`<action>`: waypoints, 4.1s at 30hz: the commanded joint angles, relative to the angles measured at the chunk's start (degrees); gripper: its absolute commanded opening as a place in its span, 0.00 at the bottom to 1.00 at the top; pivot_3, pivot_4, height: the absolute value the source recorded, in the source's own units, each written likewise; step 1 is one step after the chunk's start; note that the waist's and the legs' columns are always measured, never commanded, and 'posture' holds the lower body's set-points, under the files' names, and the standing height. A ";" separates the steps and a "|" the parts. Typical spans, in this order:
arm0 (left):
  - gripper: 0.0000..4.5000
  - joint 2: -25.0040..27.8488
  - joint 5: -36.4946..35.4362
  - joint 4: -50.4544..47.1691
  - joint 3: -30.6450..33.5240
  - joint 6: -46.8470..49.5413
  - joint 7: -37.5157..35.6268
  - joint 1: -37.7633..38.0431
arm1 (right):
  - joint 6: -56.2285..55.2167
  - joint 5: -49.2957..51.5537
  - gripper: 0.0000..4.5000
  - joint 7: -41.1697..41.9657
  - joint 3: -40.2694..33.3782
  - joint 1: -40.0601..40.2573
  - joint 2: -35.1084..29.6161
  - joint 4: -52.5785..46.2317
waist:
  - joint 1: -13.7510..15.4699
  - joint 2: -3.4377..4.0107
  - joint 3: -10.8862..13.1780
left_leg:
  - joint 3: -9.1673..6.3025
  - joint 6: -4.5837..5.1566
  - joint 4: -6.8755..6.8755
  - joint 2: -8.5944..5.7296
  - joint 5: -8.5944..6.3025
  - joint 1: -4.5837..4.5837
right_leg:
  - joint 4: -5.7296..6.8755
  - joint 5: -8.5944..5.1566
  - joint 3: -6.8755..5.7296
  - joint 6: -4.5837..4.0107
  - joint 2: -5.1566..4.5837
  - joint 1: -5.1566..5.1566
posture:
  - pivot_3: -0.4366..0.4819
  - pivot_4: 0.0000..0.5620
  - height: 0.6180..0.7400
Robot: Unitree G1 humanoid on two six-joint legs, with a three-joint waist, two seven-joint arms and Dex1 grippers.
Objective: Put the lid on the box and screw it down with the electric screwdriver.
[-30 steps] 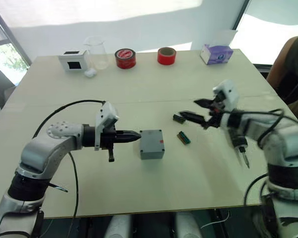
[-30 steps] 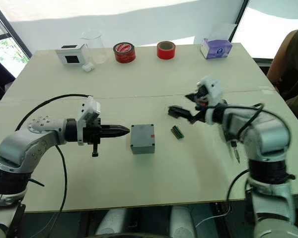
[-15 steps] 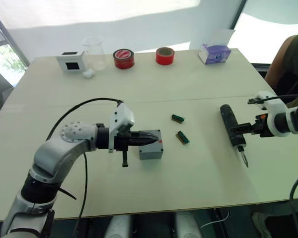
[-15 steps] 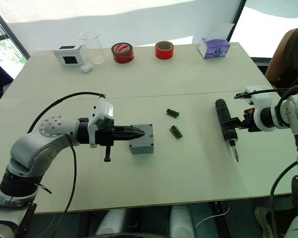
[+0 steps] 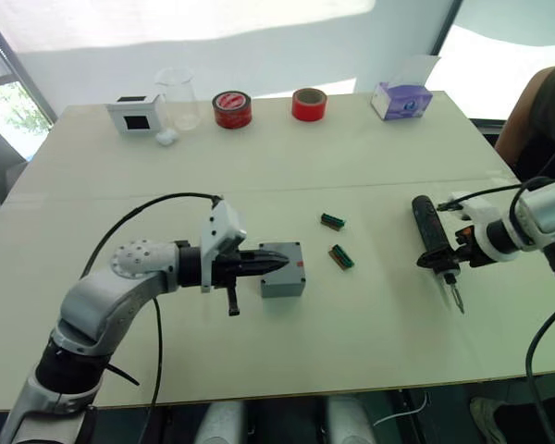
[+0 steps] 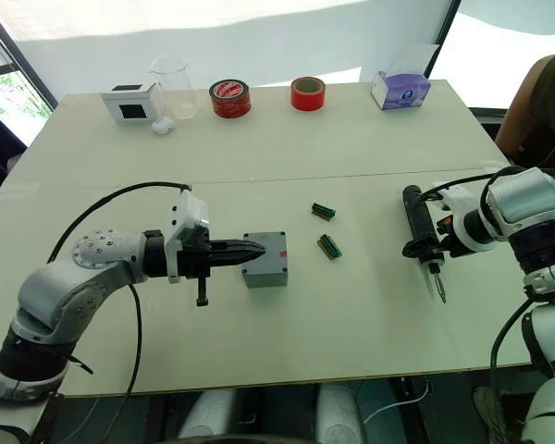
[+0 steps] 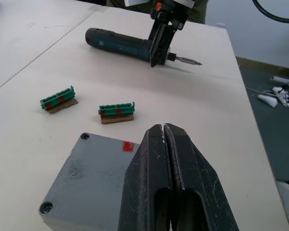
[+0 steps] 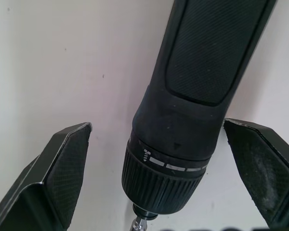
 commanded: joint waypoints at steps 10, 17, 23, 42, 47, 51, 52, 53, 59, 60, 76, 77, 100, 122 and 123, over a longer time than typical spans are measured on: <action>0.00 1.97 -0.13 -0.63 2.66 -1.09 0.66 1.50 | -6.50 -7.71 0.40 6.03 1.64 -3.32 4.39 8.91 | -0.22 -0.08 -0.05 | -0.01 -0.03 -0.01 0.02 0.01 0.04 | 0.00 0.00 0.00 0.00 0.04 0.02 | 0.48 0.27 1.00; 0.00 4.62 0.73 3.20 3.97 -2.24 -1.35 0.76 | -18.25 -11.00 0.40 -0.86 -7.83 -9.98 6.50 15.67 | -0.49 0.04 0.03 | 0.08 -0.09 0.00 0.02 0.05 0.04 | 0.06 0.02 0.03 0.01 0.03 -0.07 | 0.48 0.27 1.00; 0.00 8.11 2.32 10.10 4.26 -3.35 -5.22 -2.39 | -25.47 11.24 0.40 -16.33 -45.95 -5.79 20.51 -11.36 | -0.25 0.37 0.24 | 0.16 -0.44 -0.21 0.06 0.25 -0.09 | 0.06 0.01 0.07 0.02 0.07 -0.32 | 0.48 0.27 1.00; 0.00 3.89 9.34 18.89 -6.17 -6.56 -12.90 -11.50 | -38.97 18.60 0.40 -31.40 -33.46 27.75 46.43 -58.36 | 0.07 -0.04 0.14 | -0.13 -0.34 -0.07 -0.04 0.20 -0.10 | 0.17 0.00 -0.03 0.01 0.08 -0.15 | 0.48 0.27 1.00; 0.00 1.83 13.43 22.27 -9.48 -9.23 -13.75 -12.23 | -44.00 13.83 0.40 -31.78 -29.44 29.36 46.42 -56.63 | -0.17 -0.04 0.13 | -0.13 -0.34 -0.07 -0.01 0.20 -0.09 | 0.17 0.00 -0.03 0.01 0.14 -0.16 | 0.48 0.27 1.00; 0.00 0.48 14.92 23.73 -10.36 -10.37 -13.93 -11.56 | -48.15 10.77 0.40 -31.78 -27.29 30.38 46.96 -53.99 | -0.10 -0.05 0.13 | -0.13 -0.27 -0.07 0.00 0.16 -0.09 | 0.17 -0.01 -0.03 0.01 0.14 -0.16 | 0.48 0.27 1.00; 0.00 0.11 14.99 23.87 -10.23 -10.37 -13.75 -11.58 | -49.20 9.91 0.40 -31.66 -26.75 30.69 46.93 -53.39 | -0.06 -0.05 0.13 | -0.13 -0.27 -0.07 0.00 0.16 -0.08 | 0.17 -0.01 -0.03 0.01 0.14 -0.15 | 0.48 0.27 1.00; 0.00 -0.09 14.97 23.88 -10.12 -10.25 -13.71 -11.64 | -50.21 9.09 0.40 -31.45 -26.20 31.07 46.87 -52.80 | -0.03 -0.05 0.13 | -0.13 -0.27 -0.07 0.00 0.16 -0.08 | 0.17 -0.01 -0.03 0.01 0.14 -0.15 | 0.48 0.27 1.00; 0.00 0.12 15.11 23.55 -9.61 -9.57 -14.04 -11.42 | -55.06 5.56 0.40 -30.64 -24.29 33.09 46.92 -49.77 | -0.11 -0.05 0.13 | -0.14 -0.29 -0.07 0.00 0.17 -0.07 | 0.17 -0.01 -0.02 0.01 0.14 -0.15 | 0.48 0.27 1.00; 0.00 0.32 15.04 23.37 -9.48 -9.34 -14.10 -11.42 | -55.87 5.04 0.40 -30.64 -24.27 33.41 46.98 -49.14 | -0.14 -0.05 0.13 | -0.13 -0.29 -0.07 0.00 0.17 -0.07 | 0.17 -0.01 -0.02 0.01 0.13 -0.15 | 0.48 0.27 1.00; 0.00 1.39 15.77 22.00 -10.03 -8.07 -14.54 -10.91 | -58.61 0.58 0.40 -28.38 -20.03 39.63 45.02 -44.27 | -0.09 -0.08 0.03 | -0.15 -0.19 -0.07 0.00 0.11 0.12 | 0.15 -0.01 -0.02 0.00 0.14 0.06 | 0.48 0.27 1.00; 0.00 1.38 15.88 21.99 -10.09 -8.16 -14.54 -10.74 | -58.33 0.82 0.40 -28.35 -20.07 39.99 45.00 -44.19 | -0.08 -0.07 0.02 | -0.15 -0.18 -0.08 0.02 0.11 0.21 | 0.13 -0.01 -0.02 0.00 0.14 0.14 | 0.48 0.27 1.00; 0.00 -0.89 18.26 22.64 -11.52 -9.01 -14.12 -10.25 | -55.11 -2.69 0.40 -27.27 -16.49 42.05 42.16 -38.51 | -0.02 -0.41 -1.16 | -0.20 0.05 -0.24 0.03 -0.06 1.15 | -0.04 -0.15 -0.03 -0.06 0.14 1.09 | 0.48 0.27 1.00; 0.00 -0.93 19.30 23.10 -11.34 -9.23 -14.39 -10.05 | -54.33 0.67 0.40 -28.11 -19.41 41.57 45.51 -35.53 | -0.08 -0.50 -1.47 | -0.23 0.04 -1.07 0.01 -0.08 2.25 | -0.75 -0.19 -0.04 -0.11 0.06 1.84 | 0.48 0.27 1.00; 0.00 -0.93 19.30 23.02 -11.35 -9.19 -14.36 -10.02 | -54.46 0.61 0.40 -28.06 -19.37 41.62 45.46 -35.58 | -0.08 -0.50 -1.47 | -0.24 0.04 -1.08 0.02 -0.08 2.25 | -0.75 -0.19 -0.04 -0.11 0.06 1.84 | 0.48 0.27 1.00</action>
